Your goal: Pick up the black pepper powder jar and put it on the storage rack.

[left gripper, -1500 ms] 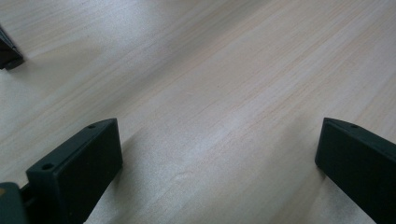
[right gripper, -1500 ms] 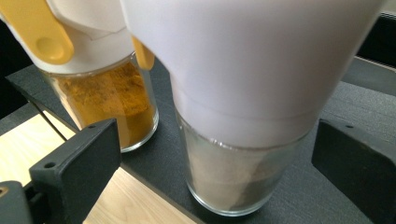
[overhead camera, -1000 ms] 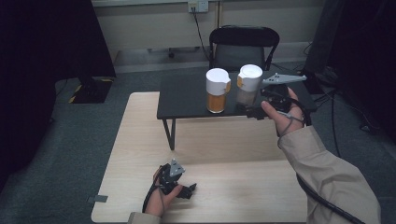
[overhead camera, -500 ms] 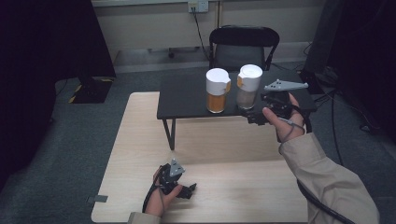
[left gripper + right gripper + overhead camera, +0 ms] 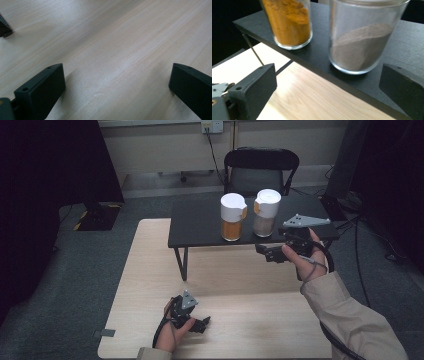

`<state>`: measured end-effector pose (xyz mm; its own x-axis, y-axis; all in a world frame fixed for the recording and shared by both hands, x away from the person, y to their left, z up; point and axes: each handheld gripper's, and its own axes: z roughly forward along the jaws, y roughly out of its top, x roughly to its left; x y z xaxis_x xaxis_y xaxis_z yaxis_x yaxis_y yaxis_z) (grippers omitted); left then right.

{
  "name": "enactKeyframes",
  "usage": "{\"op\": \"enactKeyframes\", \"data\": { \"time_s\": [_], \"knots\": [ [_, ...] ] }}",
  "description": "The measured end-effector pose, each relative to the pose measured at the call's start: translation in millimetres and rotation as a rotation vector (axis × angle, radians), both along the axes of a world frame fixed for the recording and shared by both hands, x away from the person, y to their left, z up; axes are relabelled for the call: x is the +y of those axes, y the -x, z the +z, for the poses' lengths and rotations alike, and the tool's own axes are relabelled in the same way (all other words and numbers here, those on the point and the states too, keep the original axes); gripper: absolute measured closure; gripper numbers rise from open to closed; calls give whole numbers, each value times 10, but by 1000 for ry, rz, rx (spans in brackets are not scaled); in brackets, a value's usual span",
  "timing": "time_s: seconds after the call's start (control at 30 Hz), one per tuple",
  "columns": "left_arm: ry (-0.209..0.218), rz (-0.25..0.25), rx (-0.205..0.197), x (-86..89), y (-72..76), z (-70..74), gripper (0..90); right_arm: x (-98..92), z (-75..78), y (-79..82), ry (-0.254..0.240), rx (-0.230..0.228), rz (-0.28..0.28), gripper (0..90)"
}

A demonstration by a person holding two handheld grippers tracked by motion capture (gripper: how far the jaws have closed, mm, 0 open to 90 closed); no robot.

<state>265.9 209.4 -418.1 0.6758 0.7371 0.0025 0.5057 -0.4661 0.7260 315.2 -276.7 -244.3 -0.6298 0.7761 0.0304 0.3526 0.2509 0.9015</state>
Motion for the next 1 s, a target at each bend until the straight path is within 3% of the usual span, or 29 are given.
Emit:
{"op": "enactKeyframes", "data": {
  "time_s": [0.53, 1.0],
  "knots": [
    [0, 0, 0, 0, 0, 0, 0, -27, -218, 132, -19, 5, 46, 3],
    [-1, -1, 0, 0, -1, 1, 0, -43, -552, 172, -38, 30, 84, 4]
  ]
}}
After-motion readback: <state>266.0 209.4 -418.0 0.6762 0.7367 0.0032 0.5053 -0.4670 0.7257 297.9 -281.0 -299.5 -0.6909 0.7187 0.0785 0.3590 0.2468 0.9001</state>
